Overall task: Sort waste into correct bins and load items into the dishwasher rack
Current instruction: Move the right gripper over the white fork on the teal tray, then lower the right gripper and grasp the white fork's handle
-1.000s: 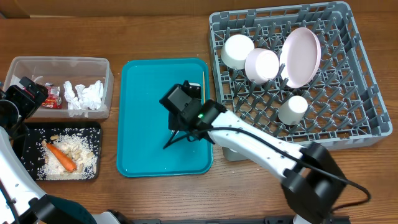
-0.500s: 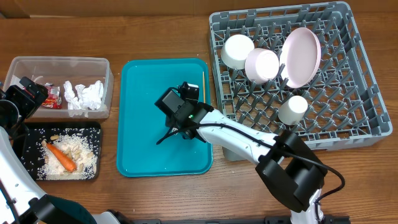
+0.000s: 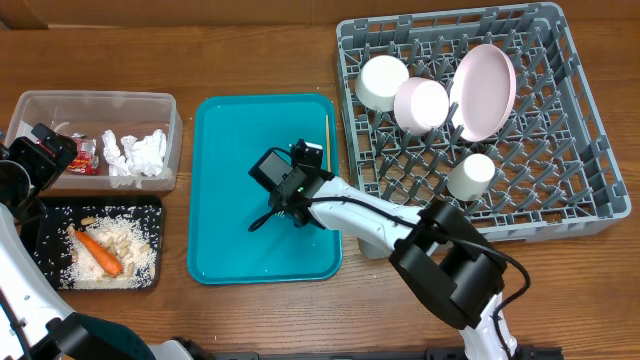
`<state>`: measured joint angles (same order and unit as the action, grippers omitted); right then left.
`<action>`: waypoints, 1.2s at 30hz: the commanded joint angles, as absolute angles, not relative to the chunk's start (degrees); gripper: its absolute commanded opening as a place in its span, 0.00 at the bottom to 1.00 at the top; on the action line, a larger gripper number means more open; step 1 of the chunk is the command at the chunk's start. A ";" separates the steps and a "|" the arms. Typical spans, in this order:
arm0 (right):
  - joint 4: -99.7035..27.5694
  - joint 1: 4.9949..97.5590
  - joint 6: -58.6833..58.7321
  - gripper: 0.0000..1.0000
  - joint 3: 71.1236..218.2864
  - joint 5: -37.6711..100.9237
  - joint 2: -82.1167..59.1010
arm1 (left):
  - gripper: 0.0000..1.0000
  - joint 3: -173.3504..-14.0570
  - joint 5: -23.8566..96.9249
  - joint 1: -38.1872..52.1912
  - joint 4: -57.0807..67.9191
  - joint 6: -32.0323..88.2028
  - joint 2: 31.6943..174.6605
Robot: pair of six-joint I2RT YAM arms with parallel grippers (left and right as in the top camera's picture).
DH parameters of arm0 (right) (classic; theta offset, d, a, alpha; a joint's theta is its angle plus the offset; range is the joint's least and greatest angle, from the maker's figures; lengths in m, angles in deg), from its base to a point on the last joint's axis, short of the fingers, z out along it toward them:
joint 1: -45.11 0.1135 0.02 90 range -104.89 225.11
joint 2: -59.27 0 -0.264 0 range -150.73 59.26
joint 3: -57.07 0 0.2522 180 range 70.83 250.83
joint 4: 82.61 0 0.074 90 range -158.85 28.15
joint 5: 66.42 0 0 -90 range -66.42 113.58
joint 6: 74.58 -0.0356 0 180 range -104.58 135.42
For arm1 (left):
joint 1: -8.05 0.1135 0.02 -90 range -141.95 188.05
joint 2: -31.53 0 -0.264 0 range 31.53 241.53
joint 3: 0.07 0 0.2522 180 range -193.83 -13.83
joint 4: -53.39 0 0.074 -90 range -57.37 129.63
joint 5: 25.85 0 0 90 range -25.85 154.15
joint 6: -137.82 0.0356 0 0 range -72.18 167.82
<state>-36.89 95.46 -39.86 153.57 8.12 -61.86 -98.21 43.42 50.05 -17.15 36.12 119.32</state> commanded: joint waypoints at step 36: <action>-34.07 95.57 -38.09 0.11 153.85 4.12 -62.95 | 1.00 -99.54 43.79 50.03 -17.10 35.79 119.38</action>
<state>-34.53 95.46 -38.55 153.59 5.08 -62.10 -98.21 43.42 50.05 -17.15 36.12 119.32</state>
